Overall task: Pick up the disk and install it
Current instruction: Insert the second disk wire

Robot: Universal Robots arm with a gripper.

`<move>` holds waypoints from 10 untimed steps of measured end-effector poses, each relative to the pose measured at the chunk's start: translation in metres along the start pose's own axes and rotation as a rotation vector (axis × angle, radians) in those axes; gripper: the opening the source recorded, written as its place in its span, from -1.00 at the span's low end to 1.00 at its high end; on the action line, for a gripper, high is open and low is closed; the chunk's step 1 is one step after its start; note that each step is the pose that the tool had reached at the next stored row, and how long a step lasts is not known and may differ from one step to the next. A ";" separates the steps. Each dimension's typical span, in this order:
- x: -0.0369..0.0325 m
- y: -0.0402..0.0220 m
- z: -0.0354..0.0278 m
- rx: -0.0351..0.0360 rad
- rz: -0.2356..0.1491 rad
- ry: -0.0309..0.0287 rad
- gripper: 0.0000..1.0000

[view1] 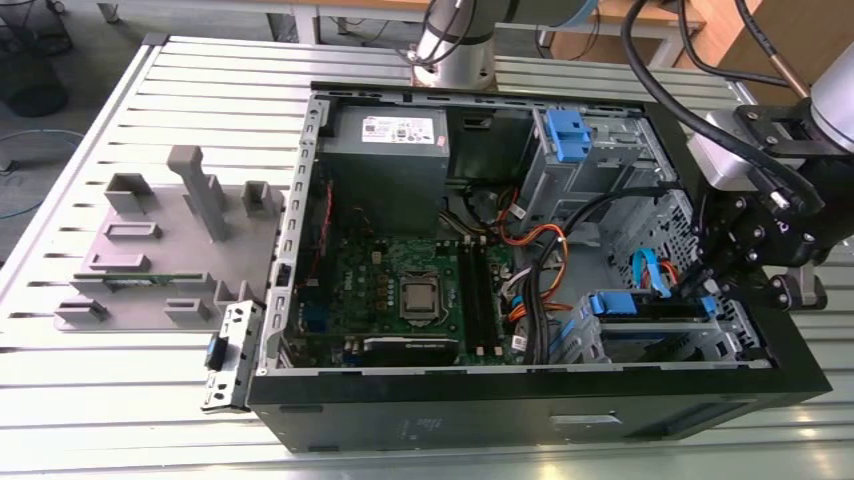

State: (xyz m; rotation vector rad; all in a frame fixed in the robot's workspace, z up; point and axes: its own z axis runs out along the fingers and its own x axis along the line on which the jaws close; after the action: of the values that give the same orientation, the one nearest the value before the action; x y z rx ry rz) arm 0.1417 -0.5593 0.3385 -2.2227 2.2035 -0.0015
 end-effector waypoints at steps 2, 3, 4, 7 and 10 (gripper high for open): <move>0.0001 0.0004 0.0001 0.0002 0.000 0.0007 -0.68; 0.0001 0.0007 0.0005 0.0005 0.000 0.0006 -0.68; 0.0001 0.0009 0.0011 0.0006 0.000 0.0005 -0.68; 0.0002 0.0013 0.0021 0.0008 0.000 0.0008 -0.68; 0.0003 0.0015 0.0023 0.0008 0.000 0.0009 -0.68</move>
State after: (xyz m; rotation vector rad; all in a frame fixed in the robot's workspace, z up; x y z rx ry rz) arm 0.1403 -0.5596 0.3362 -2.2226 2.2036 -0.0035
